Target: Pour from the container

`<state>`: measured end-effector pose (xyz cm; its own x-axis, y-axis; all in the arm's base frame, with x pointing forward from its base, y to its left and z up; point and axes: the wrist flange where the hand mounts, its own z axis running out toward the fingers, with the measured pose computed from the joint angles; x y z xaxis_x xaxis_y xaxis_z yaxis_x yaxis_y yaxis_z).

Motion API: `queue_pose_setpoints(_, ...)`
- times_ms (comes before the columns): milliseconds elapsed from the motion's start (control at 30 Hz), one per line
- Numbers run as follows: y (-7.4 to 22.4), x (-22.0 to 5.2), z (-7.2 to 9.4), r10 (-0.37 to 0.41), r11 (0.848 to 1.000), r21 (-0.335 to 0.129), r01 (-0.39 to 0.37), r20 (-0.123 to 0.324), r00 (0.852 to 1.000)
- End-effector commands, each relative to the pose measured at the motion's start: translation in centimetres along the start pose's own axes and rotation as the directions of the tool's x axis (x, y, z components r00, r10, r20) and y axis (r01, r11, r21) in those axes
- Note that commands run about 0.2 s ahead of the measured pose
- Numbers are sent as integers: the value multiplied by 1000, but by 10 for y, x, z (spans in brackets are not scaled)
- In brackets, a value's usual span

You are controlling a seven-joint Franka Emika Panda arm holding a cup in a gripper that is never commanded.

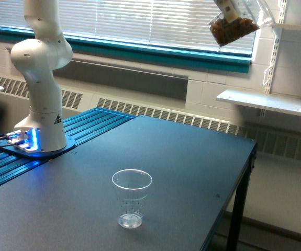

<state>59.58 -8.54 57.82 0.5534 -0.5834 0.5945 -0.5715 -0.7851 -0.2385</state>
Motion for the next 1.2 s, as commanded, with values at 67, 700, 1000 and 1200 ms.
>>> queue_pose_setpoints(67,-1,1,-5,18,1000,-3,-18,-6,1000)
queue_pose_setpoints(700,41,-7,6,67,994,-81,-68,-19,998)
queue_pose_setpoints(1000,62,-23,12,80,989,-126,-82,-24,996)
queue_pose_setpoints(1200,79,-36,14,90,985,-149,-93,-27,996)
